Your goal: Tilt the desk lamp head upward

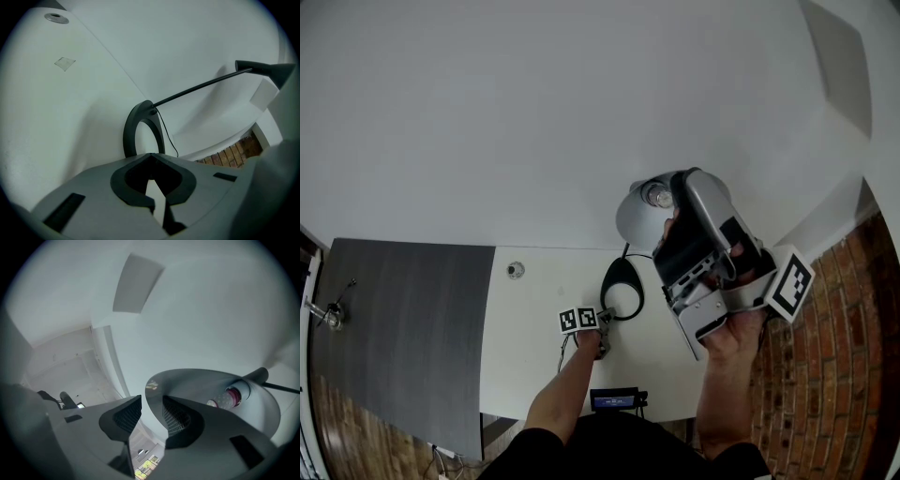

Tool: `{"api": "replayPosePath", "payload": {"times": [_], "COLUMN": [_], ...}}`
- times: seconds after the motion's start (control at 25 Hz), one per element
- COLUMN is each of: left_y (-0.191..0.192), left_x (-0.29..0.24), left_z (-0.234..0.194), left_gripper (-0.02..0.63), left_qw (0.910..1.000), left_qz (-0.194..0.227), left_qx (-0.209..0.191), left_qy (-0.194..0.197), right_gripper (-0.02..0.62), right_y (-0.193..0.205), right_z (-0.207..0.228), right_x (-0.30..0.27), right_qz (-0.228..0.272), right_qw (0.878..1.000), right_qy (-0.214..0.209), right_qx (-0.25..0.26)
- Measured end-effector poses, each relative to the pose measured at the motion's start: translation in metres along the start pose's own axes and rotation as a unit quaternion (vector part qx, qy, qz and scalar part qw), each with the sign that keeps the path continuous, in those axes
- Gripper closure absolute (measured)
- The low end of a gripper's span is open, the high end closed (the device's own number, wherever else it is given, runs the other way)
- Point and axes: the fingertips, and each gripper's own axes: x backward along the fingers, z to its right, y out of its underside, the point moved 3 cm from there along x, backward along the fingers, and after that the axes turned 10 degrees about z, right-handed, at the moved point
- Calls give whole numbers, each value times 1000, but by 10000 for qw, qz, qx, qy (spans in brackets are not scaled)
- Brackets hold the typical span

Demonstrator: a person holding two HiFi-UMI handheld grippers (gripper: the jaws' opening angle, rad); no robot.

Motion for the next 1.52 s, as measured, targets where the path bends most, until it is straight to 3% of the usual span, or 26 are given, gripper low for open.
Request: {"api": "replayPosePath", "payload": {"times": [0.88,1.16,1.32,1.52], "left_y": [-1,4,-3,-12], "left_x": [0,2,6,30], "left_z": [0,0,-6,-20], "left_gripper": [594,594,592,592], "left_qw": [10000,9997,9995,9912], "left_qz": [-69,32,187,1020], "left_qx": [-39,-155,-52,849], "left_qy": [-48,-181,-268,3], "right_gripper": [448,448,448,448], "right_y": [-1,5,8,22], "right_z": [1,-14,4,49], "right_x": [0,35,77,147], "right_qz": [88,-99,-106,-519], "right_qw": [9998,9985,9959,9881], "right_qy": [-53,-239,111,977], "right_qx": [-143,487,892,1068]}}
